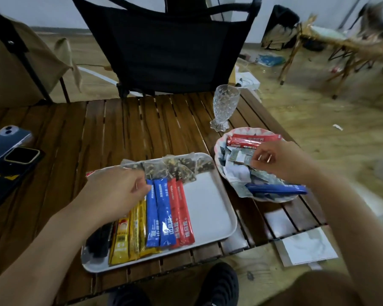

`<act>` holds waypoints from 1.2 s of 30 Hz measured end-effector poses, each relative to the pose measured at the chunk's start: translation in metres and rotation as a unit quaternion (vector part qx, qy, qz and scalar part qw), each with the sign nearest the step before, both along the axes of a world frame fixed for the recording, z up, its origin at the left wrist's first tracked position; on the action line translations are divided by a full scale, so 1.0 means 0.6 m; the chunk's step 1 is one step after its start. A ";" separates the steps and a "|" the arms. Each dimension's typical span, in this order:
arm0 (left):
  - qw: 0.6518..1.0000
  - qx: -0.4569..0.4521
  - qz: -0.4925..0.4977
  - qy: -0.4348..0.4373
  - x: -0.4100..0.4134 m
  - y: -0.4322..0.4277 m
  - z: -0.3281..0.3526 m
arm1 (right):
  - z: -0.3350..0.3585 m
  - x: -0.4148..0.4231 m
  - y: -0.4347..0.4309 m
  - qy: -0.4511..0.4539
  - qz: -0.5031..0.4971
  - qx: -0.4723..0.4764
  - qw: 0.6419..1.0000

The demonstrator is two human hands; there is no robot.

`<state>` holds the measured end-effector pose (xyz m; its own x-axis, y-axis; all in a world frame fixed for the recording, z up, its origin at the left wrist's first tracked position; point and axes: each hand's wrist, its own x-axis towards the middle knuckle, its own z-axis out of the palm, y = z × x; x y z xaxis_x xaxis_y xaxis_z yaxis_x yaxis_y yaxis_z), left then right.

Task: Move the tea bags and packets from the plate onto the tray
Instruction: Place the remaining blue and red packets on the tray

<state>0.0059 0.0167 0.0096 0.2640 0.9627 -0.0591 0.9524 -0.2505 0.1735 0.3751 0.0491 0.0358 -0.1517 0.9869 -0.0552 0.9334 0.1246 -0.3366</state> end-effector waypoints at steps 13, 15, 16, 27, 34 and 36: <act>1.000 -0.018 -0.001 -0.002 0.013 0.010 -0.011 | -0.008 0.033 0.000 -0.092 0.016 -0.233 0.968; 1.000 -0.020 -0.001 -0.003 0.009 0.010 -0.012 | -0.007 0.031 0.001 -0.101 0.016 -0.238 0.966; 1.000 -0.023 -0.001 -0.003 0.008 0.010 -0.012 | -0.004 0.030 0.000 -0.103 0.010 -0.247 0.963; 1.000 -0.029 0.006 -0.006 0.006 0.007 -0.004 | 0.018 0.017 -0.009 -0.021 -0.080 -0.161 0.983; 0.999 -0.039 0.006 -0.025 -0.005 0.007 0.006 | 0.028 -0.092 -0.028 0.145 0.010 -0.146 0.979; 0.999 -0.037 0.008 -0.021 -0.007 0.007 0.006 | 0.025 -0.118 -0.034 0.173 0.021 -0.167 0.970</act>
